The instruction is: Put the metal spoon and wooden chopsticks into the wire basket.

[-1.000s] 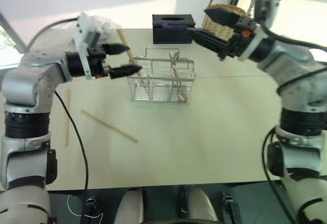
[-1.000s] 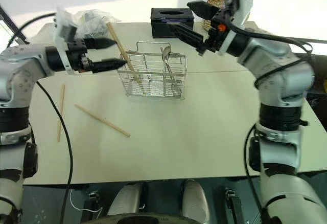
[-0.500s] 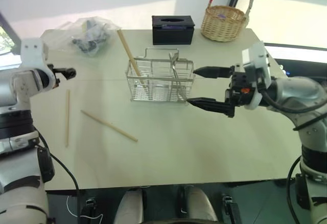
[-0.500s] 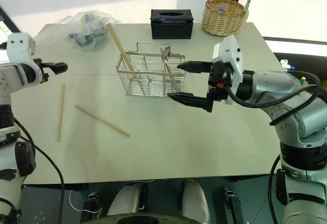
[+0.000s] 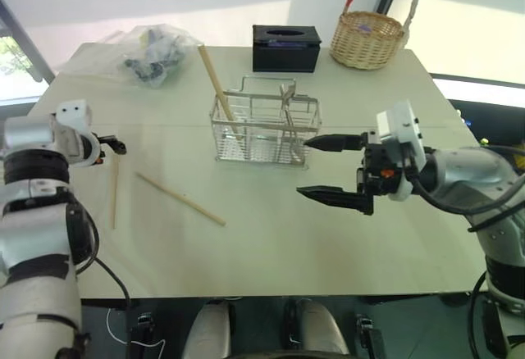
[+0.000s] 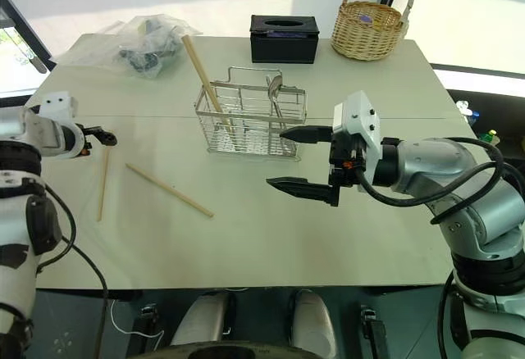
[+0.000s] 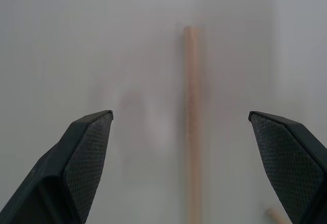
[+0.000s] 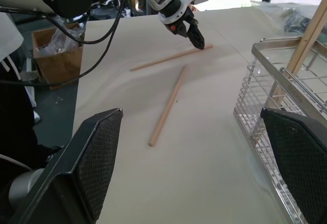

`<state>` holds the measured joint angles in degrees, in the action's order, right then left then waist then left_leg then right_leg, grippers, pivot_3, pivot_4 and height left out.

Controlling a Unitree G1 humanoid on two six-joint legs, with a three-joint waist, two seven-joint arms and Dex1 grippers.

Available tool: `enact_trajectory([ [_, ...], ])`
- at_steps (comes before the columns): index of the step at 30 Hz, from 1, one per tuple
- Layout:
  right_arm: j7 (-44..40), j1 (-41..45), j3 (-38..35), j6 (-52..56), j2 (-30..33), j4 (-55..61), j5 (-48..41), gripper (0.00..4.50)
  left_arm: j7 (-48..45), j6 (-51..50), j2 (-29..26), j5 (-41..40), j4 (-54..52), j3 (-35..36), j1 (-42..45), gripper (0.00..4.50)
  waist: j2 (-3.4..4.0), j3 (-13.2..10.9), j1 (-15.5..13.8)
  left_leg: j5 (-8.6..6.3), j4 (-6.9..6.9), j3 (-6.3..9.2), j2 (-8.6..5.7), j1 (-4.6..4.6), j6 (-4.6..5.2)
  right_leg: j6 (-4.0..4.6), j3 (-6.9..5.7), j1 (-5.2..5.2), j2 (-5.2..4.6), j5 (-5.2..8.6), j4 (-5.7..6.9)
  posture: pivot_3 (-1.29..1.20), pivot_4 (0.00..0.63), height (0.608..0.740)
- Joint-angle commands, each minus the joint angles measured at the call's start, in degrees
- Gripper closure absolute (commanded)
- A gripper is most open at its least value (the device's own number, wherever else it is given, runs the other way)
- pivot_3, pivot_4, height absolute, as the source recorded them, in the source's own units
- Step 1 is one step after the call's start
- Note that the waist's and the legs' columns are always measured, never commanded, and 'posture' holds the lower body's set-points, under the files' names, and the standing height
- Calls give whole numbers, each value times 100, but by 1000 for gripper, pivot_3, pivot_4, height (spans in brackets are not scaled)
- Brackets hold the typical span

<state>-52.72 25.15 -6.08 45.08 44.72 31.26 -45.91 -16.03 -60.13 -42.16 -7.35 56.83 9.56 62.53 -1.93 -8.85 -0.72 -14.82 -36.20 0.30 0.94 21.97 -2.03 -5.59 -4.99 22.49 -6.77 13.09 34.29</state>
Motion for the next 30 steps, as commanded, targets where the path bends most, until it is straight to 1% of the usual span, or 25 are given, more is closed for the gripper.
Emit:
enact_trajectory([
  [1,172,-9,-200,-77,-32,166,-134,20,-85,293,-23,185,526,-114,362,0,-1,0,11,0,0,-1,0,0,0,0,0,1,0,0,0,0,150,706],
  [2,213,-18,-204,-81,-37,159,-138,20,-81,322,-8,192,672,-99,422,0,-1,0,11,0,1,-1,0,0,0,0,0,2,0,0,1,0,150,706],
  [5,268,-38,-198,-104,-23,150,-141,0,56,497,0,228,972,-46,523,772,-2,0,11,0,1,-2,1,2,0,0,0,6,0,0,4,0,150,706],
  [11,291,-159,-303,-85,63,206,-210,0,361,579,8,177,1295,159,586,3710,-4,0,-8,0,0,-2,0,3,0,-1,0,4,-1,0,4,0,150,706],
  [12,285,-177,-320,-86,75,212,-218,0,380,573,13,174,1316,179,597,4364,-4,1,-7,0,-1,-2,-1,3,0,-1,0,3,-3,0,3,0,150,706],
  [13,280,-189,-337,-85,86,215,-228,0,409,567,17,169,1334,199,605,4448,-5,1,-6,0,-1,-2,-1,4,0,-1,0,3,-3,-1,3,0,150,706],
  [18,277,-200,-376,-85,136,180,-288,0,633,516,30,145,1368,321,624,4448,-5,1,2,0,0,-2,-1,3,0,-2,0,5,-3,0,3,0,150,706],
  [21,263,-195,-386,-109,174,117,-261,0,785,698,-26,141,1263,412,665,4448,-5,1,2,0,-1,-2,-1,3,0,-2,0,5,-3,-1,3,0,150,706],
  [23,263,-186,-413,-97,198,85,-281,0,878,956,-78,2,1114,626,778,4448,-8,0,1,0,-1,-2,-1,4,0,-1,0,6,-3,-1,4,0,150,706],
  [25,276,-176,-444,-63,222,81,-319,0,812,1474,-134,-105,808,771,902,4448,-20,-6,-4,0,-1,-2,0,5,0,-2,0,7,-3,-1,4,0,150,706],
  [27,331,-157,-476,8,227,100,-389,0,457,2286,-179,-150,368,783,971,4448,-28,-6,-4,1,-2,-1,0,9,-1,-1,-1,9,-4,-1,3,0,150,706],
  [29,373,-164,-495,50,233,136,-444,0,36,3379,-204,-225,-258,818,883,4448,-33,-6,-6,1,-2,-1,0,15,-3,-1,-2,12,-4,-2,2,0,150,706],
  [30,388,-186,-501,56,236,146,-447,0,-174,3687,-165,-414,-580,963,855,4448,-34,-6,-5,1,-3,-1,1,22,-4,0,-2,17,-5,-3,0,0,150,706],
])
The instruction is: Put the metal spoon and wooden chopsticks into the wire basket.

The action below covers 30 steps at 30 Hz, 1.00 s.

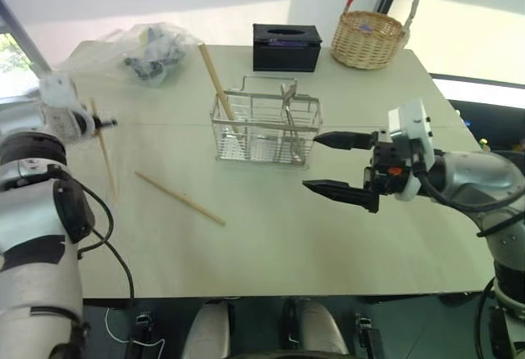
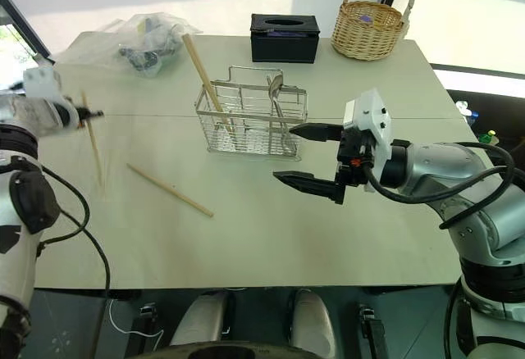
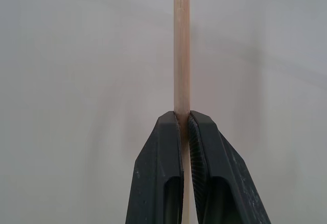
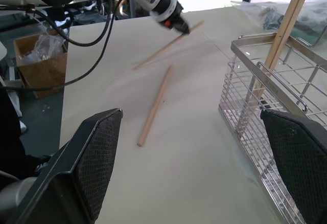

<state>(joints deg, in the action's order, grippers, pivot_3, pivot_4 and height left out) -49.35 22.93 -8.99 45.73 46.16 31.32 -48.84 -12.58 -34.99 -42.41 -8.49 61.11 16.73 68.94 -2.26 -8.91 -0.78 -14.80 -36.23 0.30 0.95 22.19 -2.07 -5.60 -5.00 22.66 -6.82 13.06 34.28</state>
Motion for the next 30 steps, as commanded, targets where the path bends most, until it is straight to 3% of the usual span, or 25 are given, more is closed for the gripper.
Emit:
enact_trajectory([
  [1,76,23,-208,4,90,145,-153,0,-700,1352,-95,-490,-1280,372,207,4448,-1,0,2,1,1,0,1,5,-2,-1,-1,3,0,-1,-1,0,150,706],
  [6,182,-22,-199,47,76,164,-213,0,-1192,1374,353,-1521,-2492,860,643,4448,1,1,-5,2,-1,-3,-1,6,-3,-9,0,-3,-3,-8,-2,0,150,706],
  [13,329,-10,-75,11,-8,195,-172,0,-1464,553,1469,-2247,-4144,299,559,4448,3,1,4,2,-18,1,-2,-1,0,-16,0,-20,-2,-12,-4,0,150,706],
  [19,482,-97,-184,1,-6,292,-240,0,-1449,614,2234,-2031,-4353,-294,170,4448,11,0,28,2,-15,0,-1,-5,1,-16,1,-17,0,-11,-3,0,150,706],
  [30,857,-175,-567,-152,43,167,-148,0,-1484,852,2653,-1597,-4459,-815,-754,4448,13,-1,1,1,-15,2,-1,-1,3,-15,2,-16,2,-11,-8,0,150,706],
])
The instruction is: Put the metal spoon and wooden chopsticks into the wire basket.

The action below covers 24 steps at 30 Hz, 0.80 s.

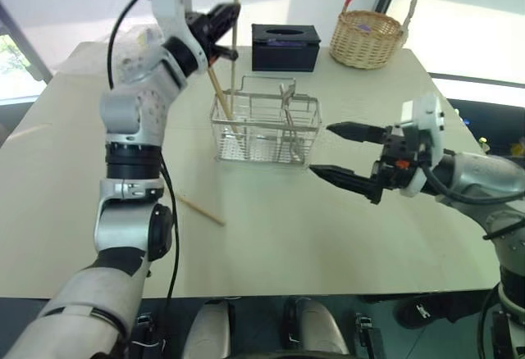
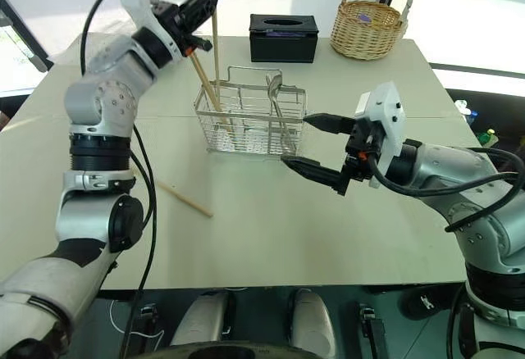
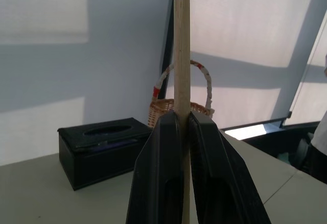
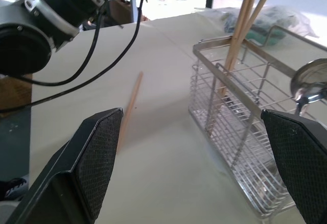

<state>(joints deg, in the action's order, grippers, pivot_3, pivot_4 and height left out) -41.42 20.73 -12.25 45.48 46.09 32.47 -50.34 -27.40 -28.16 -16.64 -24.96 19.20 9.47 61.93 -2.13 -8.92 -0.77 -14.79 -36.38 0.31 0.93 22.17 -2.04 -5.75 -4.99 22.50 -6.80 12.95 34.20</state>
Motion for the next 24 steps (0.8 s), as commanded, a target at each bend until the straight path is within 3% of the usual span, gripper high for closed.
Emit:
enact_trajectory([
  [1,73,49,-254,-129,53,40,-5,0,2,204,119,81,-308,-118,-136,4448,1,0,-5,0,0,0,0,0,1,0,0,0,0,0,0,0,150,706],
  [4,92,57,-235,-137,61,52,-9,0,52,212,207,101,-354,-113,-259,4448,0,0,-8,-1,-1,1,0,0,1,0,0,-3,0,0,-3,0,150,706],
  [7,100,72,-225,-139,64,55,-15,0,133,222,321,93,-397,-104,-394,3390,0,0,-6,-1,-2,1,0,2,2,0,0,0,0,0,-4,0,150,706],
  [12,76,138,-167,-155,55,-14,15,0,208,-47,420,-184,-756,45,-507,878,0,0,-4,-1,-2,2,0,2,2,0,0,-1,0,0,-4,0,150,706],
  [14,56,188,-130,-169,47,-81,45,0,258,-229,350,-252,-981,73,-512,63,0,0,-3,-1,-2,2,0,2,2,0,0,0,0,0,-4,0,150,706],
  [20,-7,372,34,-220,-40,-270,128,0,717,-1084,-183,-667,-1830,543,-51,63,6,-3,9,-1,1,3,1,1,2,1,0,3,1,0,-3,0,150,706],
  [24,-93,436,174,-287,-108,-350,190,0,2516,-1698,-447,-476,-1534,1382,749,63,4,-5,4,-1,-2,7,0,4,2,0,0,2,1,1,-3,0,150,706],
])
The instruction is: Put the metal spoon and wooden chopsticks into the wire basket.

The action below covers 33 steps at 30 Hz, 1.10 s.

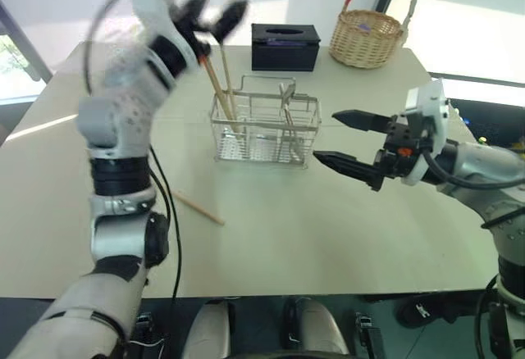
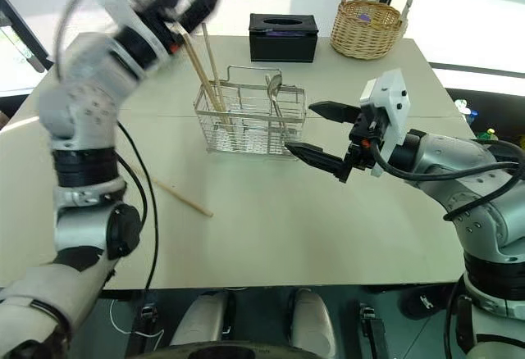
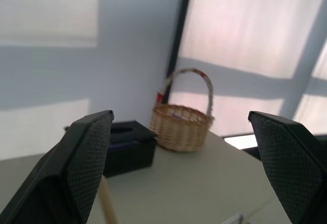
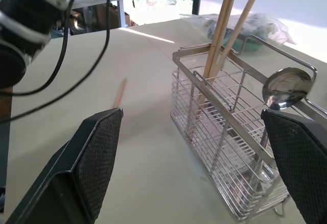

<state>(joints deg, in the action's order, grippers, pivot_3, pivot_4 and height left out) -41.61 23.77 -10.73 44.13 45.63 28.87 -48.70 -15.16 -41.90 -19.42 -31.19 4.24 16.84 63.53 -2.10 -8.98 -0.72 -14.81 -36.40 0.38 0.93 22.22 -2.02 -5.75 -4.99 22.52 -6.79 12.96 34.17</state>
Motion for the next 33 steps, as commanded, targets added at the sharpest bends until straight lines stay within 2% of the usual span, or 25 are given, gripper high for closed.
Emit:
enact_trajectory([
  [1,-94,151,58,-165,-83,-8,44,0,1932,-528,-203,306,109,885,776,63,0,1,-1,0,0,0,0,-1,0,0,0,-2,0,0,0,0,150,706],
  [3,-146,182,117,-200,-123,-63,70,0,3212,-1089,-174,456,312,1554,1103,63,4,3,-1,-1,4,1,-1,-11,2,-2,0,-10,-1,0,-1,0,150,706],
  [6,-194,239,227,-252,-206,-146,145,0,4780,-1935,-134,1025,237,2308,1151,63,3,3,6,-1,11,-1,-2,-28,2,-3,2,-20,-1,1,1,0,150,706],
  [10,-249,273,336,-294,-288,-195,219,0,5836,-3215,382,1584,-275,2943,900,63,-11,3,-23,1,11,1,-2,-26,-2,-4,1,-20,-1,1,8,0,150,706],
  [14,-281,263,407,-284,-372,-167,259,0,6159,-3956,957,2034,-534,3358,686,63,-23,4,-118,6,-1,5,-7,-4,-14,-8,0,-14,-2,-3,6,0,150,706],
  [19,-239,220,442,-250,-445,-73,245,0,6170,-4343,1369,2541,-501,3558,297,63,-15,8,-139,17,9,0,-6,-4,-34,-8,1,-2,0,-3,5,0,150,706],
  [28,-25,-24,365,-193,-487,216,154,0,5941,-3993,1869,2965,-251,3707,-299,63,-20,6,-160,8,10,-1,-6,-3,-19,-7,1,-1,-1,-3,-3,0,150,706],
  [33,102,-125,301,-157,-493,351,73,0,5806,-3684,1887,2997,269,3600,-350,63,-20,6,-153,7,9,-1,-6,-3,-17,-6,1,0,-1,-3,-6,0,150,706],
])
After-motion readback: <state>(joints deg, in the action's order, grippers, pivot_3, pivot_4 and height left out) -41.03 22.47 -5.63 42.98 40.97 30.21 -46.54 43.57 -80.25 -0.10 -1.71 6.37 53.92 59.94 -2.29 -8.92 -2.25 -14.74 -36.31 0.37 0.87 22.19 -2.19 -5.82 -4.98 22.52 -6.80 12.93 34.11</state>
